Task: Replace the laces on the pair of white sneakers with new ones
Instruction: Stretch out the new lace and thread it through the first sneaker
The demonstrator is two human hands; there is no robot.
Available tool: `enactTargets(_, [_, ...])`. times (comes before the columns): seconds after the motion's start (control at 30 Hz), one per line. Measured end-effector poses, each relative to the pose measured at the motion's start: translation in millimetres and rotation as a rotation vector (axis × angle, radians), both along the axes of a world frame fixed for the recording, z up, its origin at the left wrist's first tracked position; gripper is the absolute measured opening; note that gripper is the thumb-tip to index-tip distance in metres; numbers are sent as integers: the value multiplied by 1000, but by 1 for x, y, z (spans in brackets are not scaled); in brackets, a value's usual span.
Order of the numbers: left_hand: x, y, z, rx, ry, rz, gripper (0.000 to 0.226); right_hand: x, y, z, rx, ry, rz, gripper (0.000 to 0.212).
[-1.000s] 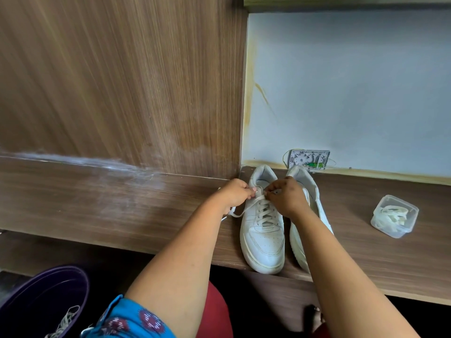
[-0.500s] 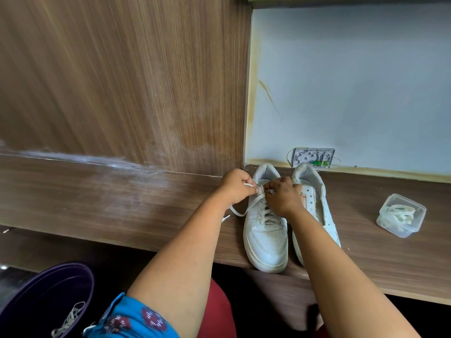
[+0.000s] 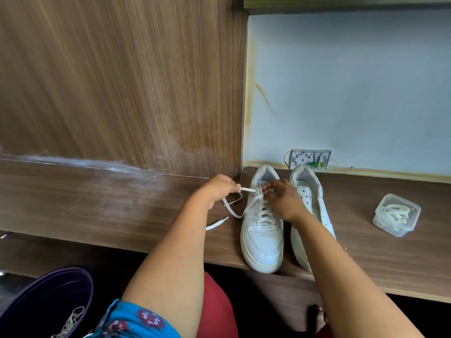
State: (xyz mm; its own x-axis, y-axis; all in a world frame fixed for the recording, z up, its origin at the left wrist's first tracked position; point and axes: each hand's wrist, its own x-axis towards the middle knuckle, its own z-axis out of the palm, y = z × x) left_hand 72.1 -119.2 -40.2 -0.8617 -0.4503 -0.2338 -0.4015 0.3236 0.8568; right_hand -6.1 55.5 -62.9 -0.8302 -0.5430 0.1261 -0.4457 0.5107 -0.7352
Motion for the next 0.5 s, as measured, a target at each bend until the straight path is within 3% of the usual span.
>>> enactTargets(0.23, [10,-32,-8,-239,-122,218,18,8,12,5,-83,49,8,16])
enactTargets(0.33, [16,-41,-12,-528,-235,494,25,12,14,7,-73,46,22,23])
enactTargets(0.4, [18,-38,-11,-586,-217,594,28,14,17,8,-89,2,25,25])
enactTargets(0.43, [18,-30,-7,-590,-179,551,25,15,18,8,-106,-30,29,26])
enactTargets(0.5, [12,-4,1,-652,-125,242,11,16,19,8,-140,-68,31,27])
